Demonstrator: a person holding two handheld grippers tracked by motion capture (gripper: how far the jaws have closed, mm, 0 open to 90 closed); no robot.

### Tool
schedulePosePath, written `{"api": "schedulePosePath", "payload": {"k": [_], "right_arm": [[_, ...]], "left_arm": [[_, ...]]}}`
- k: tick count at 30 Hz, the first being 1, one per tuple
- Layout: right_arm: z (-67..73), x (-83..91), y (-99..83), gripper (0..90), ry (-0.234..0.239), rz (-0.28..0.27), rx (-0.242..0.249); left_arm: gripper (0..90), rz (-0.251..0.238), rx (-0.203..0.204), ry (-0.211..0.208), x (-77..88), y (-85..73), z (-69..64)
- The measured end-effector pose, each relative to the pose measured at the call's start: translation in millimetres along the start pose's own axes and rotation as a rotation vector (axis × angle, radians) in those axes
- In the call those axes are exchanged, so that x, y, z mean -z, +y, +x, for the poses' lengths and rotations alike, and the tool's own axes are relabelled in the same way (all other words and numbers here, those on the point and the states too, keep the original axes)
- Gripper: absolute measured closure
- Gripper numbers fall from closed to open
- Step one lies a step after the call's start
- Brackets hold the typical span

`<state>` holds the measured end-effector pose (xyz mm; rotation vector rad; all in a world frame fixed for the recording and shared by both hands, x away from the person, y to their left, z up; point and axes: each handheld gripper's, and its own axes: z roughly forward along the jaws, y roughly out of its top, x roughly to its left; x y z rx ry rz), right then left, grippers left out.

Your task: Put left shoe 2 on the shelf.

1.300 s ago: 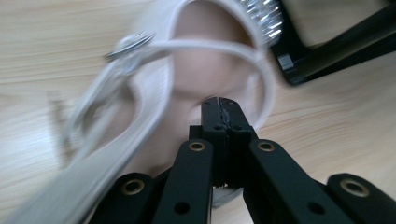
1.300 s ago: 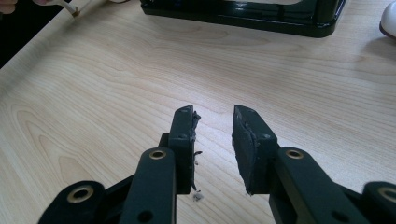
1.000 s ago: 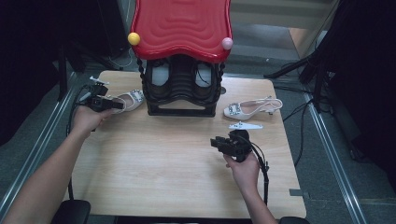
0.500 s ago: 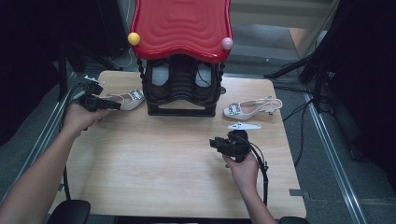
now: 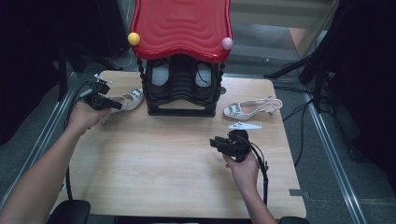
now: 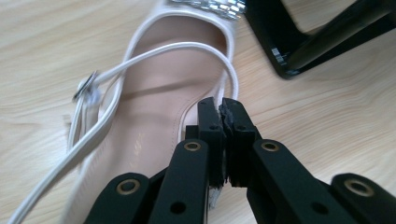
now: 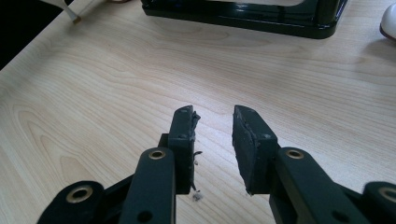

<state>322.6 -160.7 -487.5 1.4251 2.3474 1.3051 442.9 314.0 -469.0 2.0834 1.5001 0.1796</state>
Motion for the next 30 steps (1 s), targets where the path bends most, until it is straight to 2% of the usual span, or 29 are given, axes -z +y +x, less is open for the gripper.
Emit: {"api": "schedulePosePath", "payload": {"k": [2, 4, 6, 9, 13, 14, 18, 20, 22, 23, 27, 30], "right_arm": [[-0.4, 0.2, 0.1, 70.6, 0.0, -0.002, -0.002], [-0.4, 0.4, 0.2, 70.6, 0.0, -0.003, -0.004], [-0.3, 0.3, 0.1, 70.7, 0.0, -0.001, 0.0], [-0.1, 0.6, 0.1, 70.6, 0.001, -0.003, 0.0], [-0.7, 1.5, 0.2, 70.6, 0.001, -0.006, -0.004], [-1.0, 1.5, 0.2, 70.6, 0.001, -0.002, -0.005], [-0.5, 0.9, 0.1, 70.6, 0.001, -0.002, -0.005], [-0.4, 0.6, 0.0, 70.6, -0.002, -0.001, -0.004], [-0.5, 0.4, -0.1, 70.6, 0.0, 0.0, -0.005], [-0.6, 0.4, -0.1, 70.5, -0.001, 0.0, -0.005], [-0.6, 0.8, -0.1, 70.5, -0.001, 0.0, -0.005], [-0.7, 0.2, -0.1, 70.3, 0.0, 0.003, -0.005]], "left_arm": [[88.1, 0.007, 0.015, -0.016, -2.0, 3.1, -4.7], [88.0, 0.001, 0.056, -0.036, -4.0, 5.6, -8.6], [87.9, -0.005, 0.075, -0.046, -6.4, 8.1, -13.4], [87.3, 0.004, 0.07, -0.053, -10.7, 9.6, -16.3], [84.1, -0.012, 0.078, -0.063, -11.3, 9.3, -14.5], [80.8, -0.019, 0.083, -0.068, -11.0, 9.2, -14.3], [72.1, -0.03, 0.082, -0.08, -2.1, 10.9, -15.0], [67.0, -0.058, 0.092, -0.092, 4.9, 11.4, -16.2], [63.6, -0.052, 0.078, -0.087, 10.7, 12.9, -16.4], [62.2, -0.049, 0.058, -0.085, 15.2, 13.6, -15.4], [57.4, -0.097, 0.064, -0.077, 32.4, 16.7, -10.7], [49.9, -0.108, 0.069, -0.066, 36.0, 16.8, -4.9]]}}
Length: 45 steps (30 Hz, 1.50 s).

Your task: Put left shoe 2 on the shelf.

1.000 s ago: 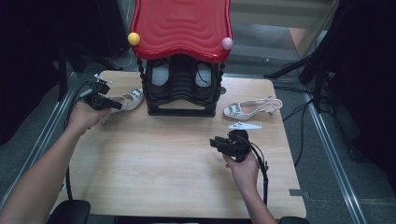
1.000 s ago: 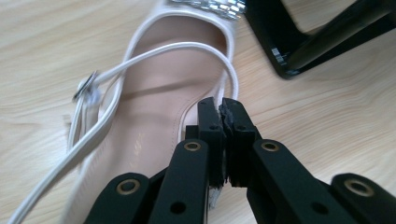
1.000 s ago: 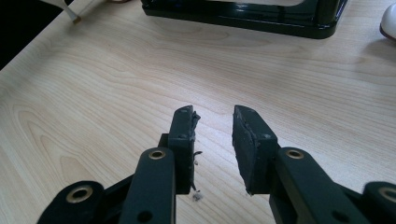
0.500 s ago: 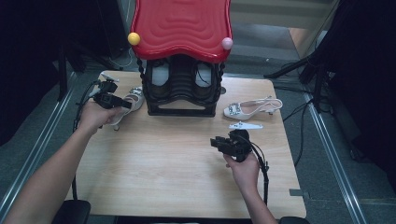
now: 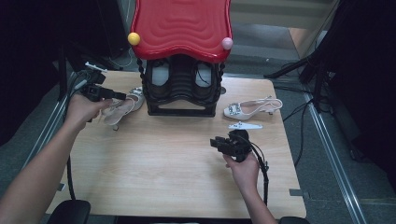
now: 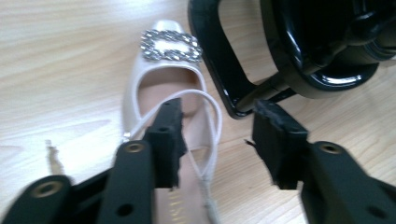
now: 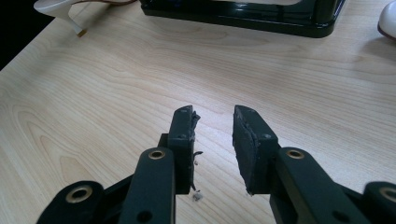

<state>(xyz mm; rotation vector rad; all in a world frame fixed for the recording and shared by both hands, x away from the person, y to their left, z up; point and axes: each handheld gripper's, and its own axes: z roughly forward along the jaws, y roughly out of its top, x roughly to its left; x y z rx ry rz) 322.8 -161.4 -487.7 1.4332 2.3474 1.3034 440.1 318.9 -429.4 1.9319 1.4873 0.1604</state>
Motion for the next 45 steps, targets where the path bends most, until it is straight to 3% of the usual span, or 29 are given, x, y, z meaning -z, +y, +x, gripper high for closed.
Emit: {"api": "schedulePosePath", "payload": {"k": [2, 6, 8, 12, 15, 16, 17, 18, 27, 29, 30, 36, 38, 41, 45], "right_arm": [[0.5, -0.1, -0.1, 70.3, 0.001, 0.0, -0.001], [-0.1, 0.3, 0.0, 69.9, -0.002, 0.0, -0.001], [-0.5, 0.3, 0.0, 69.9, -0.001, 0.0, 0.0], [-0.2, 0.5, -0.1, 69.8, -0.004, 0.0, 0.001], [-0.3, 0.5, 0.0, 69.7, -0.003, 0.001, 0.001], [-0.3, 0.4, -0.1, 69.7, -0.004, 0.001, 0.001], [-0.1, 0.3, -0.1, 69.7, -0.005, 0.001, 0.001], [0.0, 0.2, -0.1, 69.6, -0.004, 0.001, 0.002], [0.6, -0.9, -0.4, 69.3, -0.004, 0.006, 0.001], [-0.1, -0.6, -0.4, 69.3, -0.003, 0.005, 0.001], [-0.2, -0.5, -0.3, 69.2, -0.003, 0.006, 0.0], [-0.5, -1.0, -0.3, 68.9, -0.002, 0.008, 0.0], [-0.5, -0.8, -0.3, 68.7, -0.001, 0.006, -0.001], [-0.8, -1.0, -0.2, 68.5, 0.0, 0.007, -0.003], [-0.4, -1.2, -0.2, 68.6, 0.002, 0.005, -0.003]], "left_arm": [[44.4, -0.006, 0.001, -0.007, -1.2, -1.4, 4.8], [31.4, 0.033, 0.011, -0.013, -10.1, -4.5, 13.8], [29.9, 0.048, -0.01, -0.009, -14.1, -7.3, 17.1], [26.5, 0.077, -0.004, -0.015, -21.9, -10.5, 22.6], [24.3, 0.067, 0.019, -0.024, -27.7, -12.9, 24.0], [22.5, 0.073, 0.011, -0.017, -28.9, -13.3, 23.9], [15.6, 0.068, -0.017, 0.026, -31.1, -14.7, 22.4], [12.0, 0.066, -0.016, 0.031, -32.9, -15.5, 21.2], [10.1, 0.13, 0.005, 0.01, -55.6, -21.4, 22.3], [10.6, 0.137, -0.002, 0.027, -58.6, -21.4, 21.6], [11.0, 0.13, 0.019, 0.029, -61.4, -21.3, 19.6], [14.0, 0.183, -0.014, 0.09, -71.3, -22.6, 18.1], [15.9, 0.178, -0.003, 0.096, -71.3, -22.5, 18.3], [21.3, 0.226, 0.008, 0.109, -74.1, -22.4, 19.8], [26.0, 0.219, 0.016, 0.123, -74.4, -22.9, 19.5]]}}
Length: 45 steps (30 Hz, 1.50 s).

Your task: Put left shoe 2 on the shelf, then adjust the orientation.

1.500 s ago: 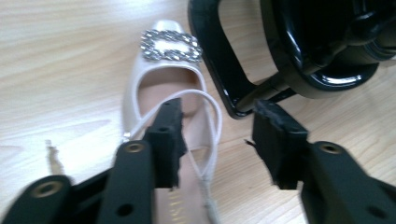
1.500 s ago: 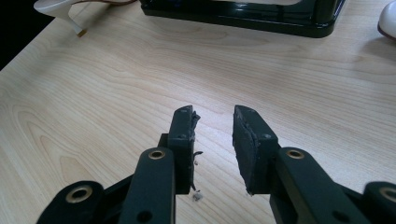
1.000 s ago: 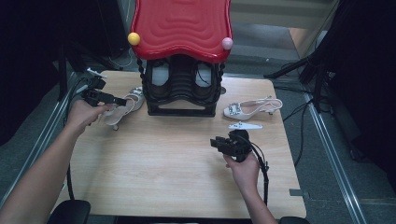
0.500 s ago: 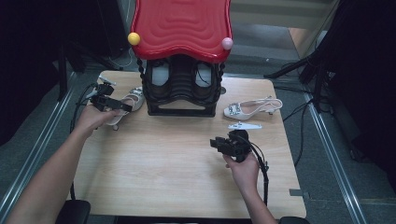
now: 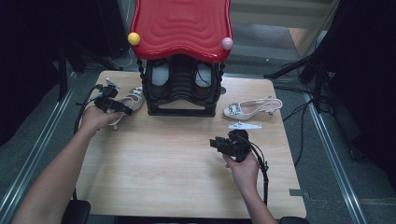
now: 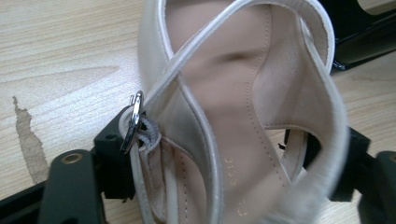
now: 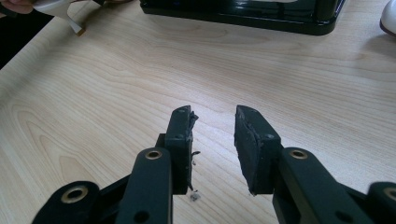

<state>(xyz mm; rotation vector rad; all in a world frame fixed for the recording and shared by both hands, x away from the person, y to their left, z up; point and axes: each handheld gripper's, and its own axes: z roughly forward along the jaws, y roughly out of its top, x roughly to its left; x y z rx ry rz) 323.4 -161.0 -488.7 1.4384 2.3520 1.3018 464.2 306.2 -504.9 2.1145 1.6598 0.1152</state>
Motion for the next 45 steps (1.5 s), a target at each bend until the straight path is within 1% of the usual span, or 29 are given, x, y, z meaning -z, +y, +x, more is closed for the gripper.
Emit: {"api": "schedulePosePath", "payload": {"k": [3, 4, 6, 9, 10, 12, 16, 17, 18, 20, 21, 23, 24, 25, 26, 27, 29, 32, 33, 34, 35, 36, 38, 40, 41, 42, 43, 44, 45], "right_arm": [[-0.1, 0.0, 0.0, 68.5, 0.0, 0.0, 0.0], [-0.1, 0.0, 0.0, 68.5, 0.001, 0.0, 0.0], [-0.3, 0.0, 0.2, 68.5, 0.001, -0.002, -0.001], [-0.4, 0.0, 0.2, 68.6, 0.002, -0.003, -0.003], [-0.5, 0.0, 0.3, 68.5, 0.002, -0.004, -0.003], [-0.8, 0.2, 0.3, 68.6, 0.001, -0.006, -0.004], [-1.4, 0.3, 0.3, 68.6, 0.001, -0.008, -0.008], [-1.3, 0.3, 0.3, 68.6, 0.0, -0.008, -0.006], [-1.2, 0.4, 0.3, 68.5, 0.0, -0.008, -0.006], [-1.5, 0.6, 0.3, 68.6, 0.001, -0.009, -0.008], [-1.7, 0.6, 0.3, 68.5, 0.001, -0.009, -0.008], [-1.9, 0.6, 0.3, 68.6, 0.001, -0.008, -0.009], [-1.9, 0.5, 0.3, 68.6, 0.001, -0.008, -0.009], [-1.9, 0.4, 0.4, 68.6, 0.002, -0.008, -0.009], [-1.9, 0.3, 0.4, 68.5, 0.002, -0.008, -0.009], [-1.9, 0.2, 0.4, 68.6, 0.002, -0.008, -0.01], [-1.9, -0.1, 0.2, 68.6, 0.001, -0.004, -0.01], [-1.7, 0.3, 0.3, 68.6, 0.002, -0.008, -0.009], [-1.7, 0.2, 0.3, 68.6, 0.003, -0.008, -0.01], [-1.8, 0.0, 0.3, 68.6, 0.002, -0.007, -0.009], [-1.8, 0.0, 0.3, 68.6, 0.002, -0.007, -0.01], [-1.9, -0.3, 0.3, 68.6, 0.003, -0.006, -0.011], [-1.9, -0.5, 0.3, 68.6, 0.004, -0.005, -0.009], [-1.8, -0.8, 0.3, 68.6, 0.005, -0.003, -0.008], [-1.7, -0.9, 0.3, 68.6, 0.005, -0.002, -0.008], [-1.7, -0.9, 0.3, 68.6, 0.006, -0.001, -0.008], [-1.5, -0.7, 0.3, 68.6, 0.007, -0.001, -0.008], [-1.4, -0.6, 0.3, 68.6, 0.007, -0.002, -0.007], [-1.4, -0.5, 0.3, 68.6, 0.006, -0.003, -0.007]], "left_arm": [[31.6, -0.019, 0.03, -0.006, 1.4, -2.1, 2.6], [32.5, -0.015, 0.028, -0.011, 2.4, -2.5, 4.2], [33.9, -0.024, 0.046, -0.015, 2.3, -2.7, 4.2], [35.3, -0.022, 0.057, -0.013, 3.0, -2.5, 4.2], [35.8, -0.019, 0.05, -0.012, 3.2, -2.8, 5.1], [37.8, -0.022, 0.065, -0.009, 3.9, -3.3, 5.4], [39.3, -0.009, 0.062, -0.015, 6.5, -4.9, 8.8], [39.4, -0.022, 0.074, -0.014, 5.9, -5.4, 8.7], [39.5, -0.02, 0.085, -0.024, 6.4, -5.5, 10.0], [39.8, -0.025, 0.09, -0.027, 7.2, -6.3, 11.0], [39.9, -0.021, 0.091, -0.028, 9.9, -6.6, 12.2], [40.0, -0.045, 0.104, -0.034, 12.7, -7.5, 15.2], [40.0, -0.049, 0.113, -0.044, 15.2, -8.0, 17.4], [40.0, -0.057, 0.12, -0.044, 17.4, -8.3, 19.3], [40.0, -0.054, 0.125, -0.042, 20.4, -8.3, 20.8], [40.0, -0.054, 0.121, -0.045, 23.3, -8.5, 22.7], [40.0, -0.063, 0.132, -0.048, 28.0, -8.8, 25.3], [40.0, -0.083, 0.152, -0.064, 34.3, -9.1, 29.4], [40.0, -0.097, 0.162, -0.065, 36.9, -8.8, 30.1], [40.0, -0.099, 0.165, -0.064, 38.9, -8.4, 30.2], [40.0, -0.113, 0.179, -0.064, 41.0, -7.6, 29.8], [39.9, -0.118, 0.179, -0.062, 42.6, -7.3, 29.8], [39.9, -0.121, 0.189, -0.071, 47.3, -5.6, 29.8], [39.9, -0.137, 0.207, -0.083, 52.6, -3.8, 30.4], [40.0, -0.133, 0.194, -0.082, 55.6, -2.6, 30.8], [39.9, -0.138, 0.205, -0.078, 57.8, -0.9, 29.4], [39.9, -0.142, 0.199, -0.068, 60.5, 0.5, 28.6], [40.0, -0.142, 0.199, -0.07, 62.7, 1.7, 28.3], [40.0, -0.144, 0.217, -0.079, 65.7, 3.6, 27.2]]}}
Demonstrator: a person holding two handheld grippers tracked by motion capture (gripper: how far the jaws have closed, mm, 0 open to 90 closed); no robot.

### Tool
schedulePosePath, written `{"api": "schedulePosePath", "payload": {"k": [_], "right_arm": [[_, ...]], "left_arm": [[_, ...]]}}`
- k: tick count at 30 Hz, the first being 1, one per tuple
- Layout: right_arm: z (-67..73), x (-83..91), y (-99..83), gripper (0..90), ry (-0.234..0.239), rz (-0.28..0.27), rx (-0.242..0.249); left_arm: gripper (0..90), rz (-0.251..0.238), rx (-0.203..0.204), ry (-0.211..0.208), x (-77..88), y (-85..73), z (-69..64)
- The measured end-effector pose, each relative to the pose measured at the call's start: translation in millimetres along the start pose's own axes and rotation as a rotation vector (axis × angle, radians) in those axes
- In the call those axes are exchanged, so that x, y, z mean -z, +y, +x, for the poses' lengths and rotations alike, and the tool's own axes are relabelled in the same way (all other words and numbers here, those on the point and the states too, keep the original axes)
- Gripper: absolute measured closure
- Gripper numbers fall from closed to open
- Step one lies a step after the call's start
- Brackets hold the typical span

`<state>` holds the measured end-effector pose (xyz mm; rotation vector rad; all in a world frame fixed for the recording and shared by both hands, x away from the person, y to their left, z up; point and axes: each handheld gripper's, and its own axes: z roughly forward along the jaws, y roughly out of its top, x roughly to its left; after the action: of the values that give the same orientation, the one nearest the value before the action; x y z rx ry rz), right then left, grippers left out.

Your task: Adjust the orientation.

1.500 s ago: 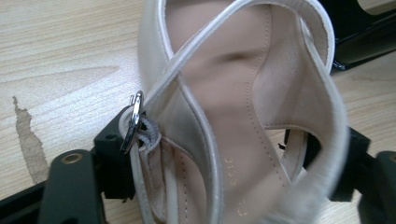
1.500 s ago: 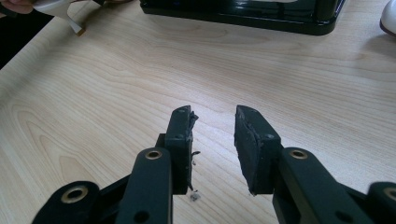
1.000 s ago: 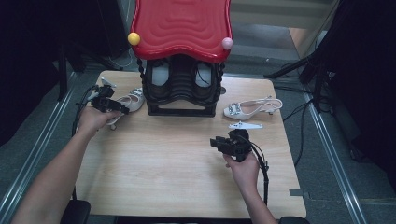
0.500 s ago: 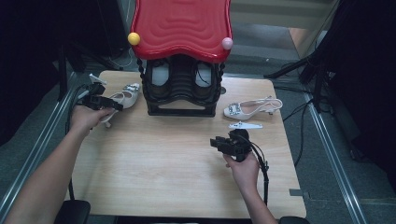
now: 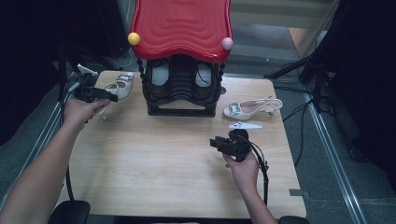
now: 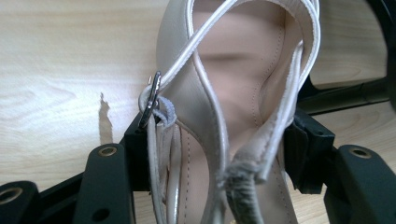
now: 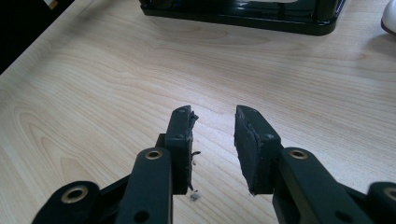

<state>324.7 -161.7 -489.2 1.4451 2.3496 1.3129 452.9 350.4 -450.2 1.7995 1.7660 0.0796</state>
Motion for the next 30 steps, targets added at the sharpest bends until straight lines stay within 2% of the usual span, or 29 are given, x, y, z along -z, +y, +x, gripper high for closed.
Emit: {"api": "schedulePosePath", "payload": {"k": [9, 12, 30], "right_arm": [[-0.1, -0.1, 0.1, 68.5, 0.003, 0.002, -0.001], [0.0, -0.5, 0.0, 68.5, 0.005, 0.003, -0.002], [-0.2, 0.3, 0.4, 68.5, 0.004, 0.003, 0.001]], "left_arm": [[40.0, -0.033, -0.013, 0.004, 27.1, 20.5, -14.6], [39.9, -0.061, -0.006, -0.006, 38.6, 28.9, -21.4], [39.9, -0.117, -0.023, 0.01, 99.7, 73.9, -60.1]]}}
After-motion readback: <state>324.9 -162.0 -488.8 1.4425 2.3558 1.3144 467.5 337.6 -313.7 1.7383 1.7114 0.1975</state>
